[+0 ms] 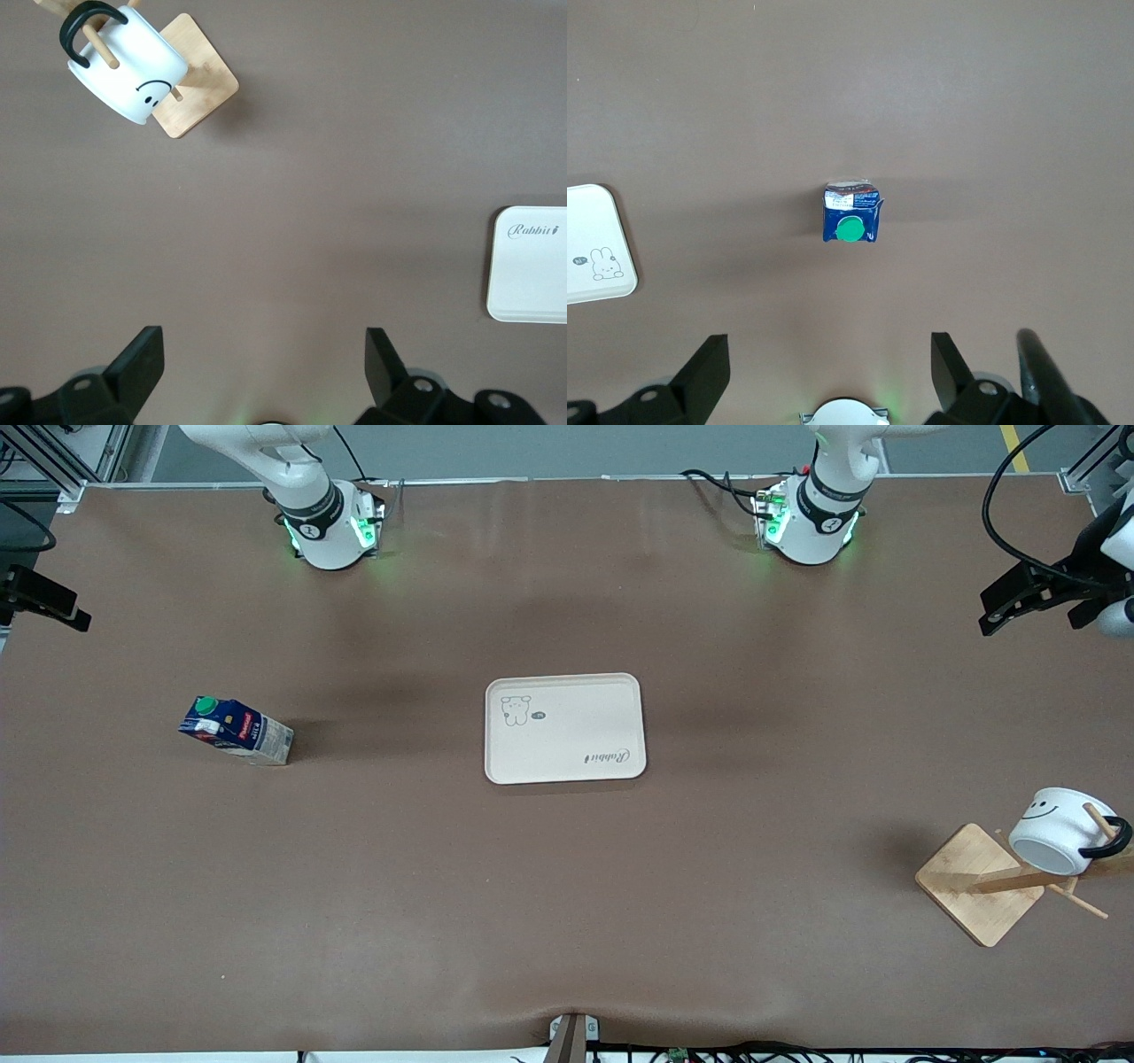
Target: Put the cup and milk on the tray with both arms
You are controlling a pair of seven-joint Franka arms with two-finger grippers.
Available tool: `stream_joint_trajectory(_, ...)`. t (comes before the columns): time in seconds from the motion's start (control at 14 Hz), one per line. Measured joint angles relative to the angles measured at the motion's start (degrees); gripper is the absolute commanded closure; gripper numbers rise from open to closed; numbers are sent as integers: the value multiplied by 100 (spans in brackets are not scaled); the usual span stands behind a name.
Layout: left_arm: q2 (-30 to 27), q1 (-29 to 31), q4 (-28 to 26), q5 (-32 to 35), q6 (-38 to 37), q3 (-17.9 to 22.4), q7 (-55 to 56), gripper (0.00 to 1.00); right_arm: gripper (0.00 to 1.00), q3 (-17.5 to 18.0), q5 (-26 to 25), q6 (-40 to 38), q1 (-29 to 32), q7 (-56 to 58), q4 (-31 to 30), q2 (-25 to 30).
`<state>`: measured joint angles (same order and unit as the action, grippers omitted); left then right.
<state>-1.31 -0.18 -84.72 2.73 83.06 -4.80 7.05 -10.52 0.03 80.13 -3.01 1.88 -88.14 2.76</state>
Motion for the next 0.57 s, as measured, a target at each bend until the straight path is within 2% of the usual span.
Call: stream_joint_trajectory(0.57,113,57,-2,0,18,41,-4,0,0,-1,0,-1,5,0,0,-7)
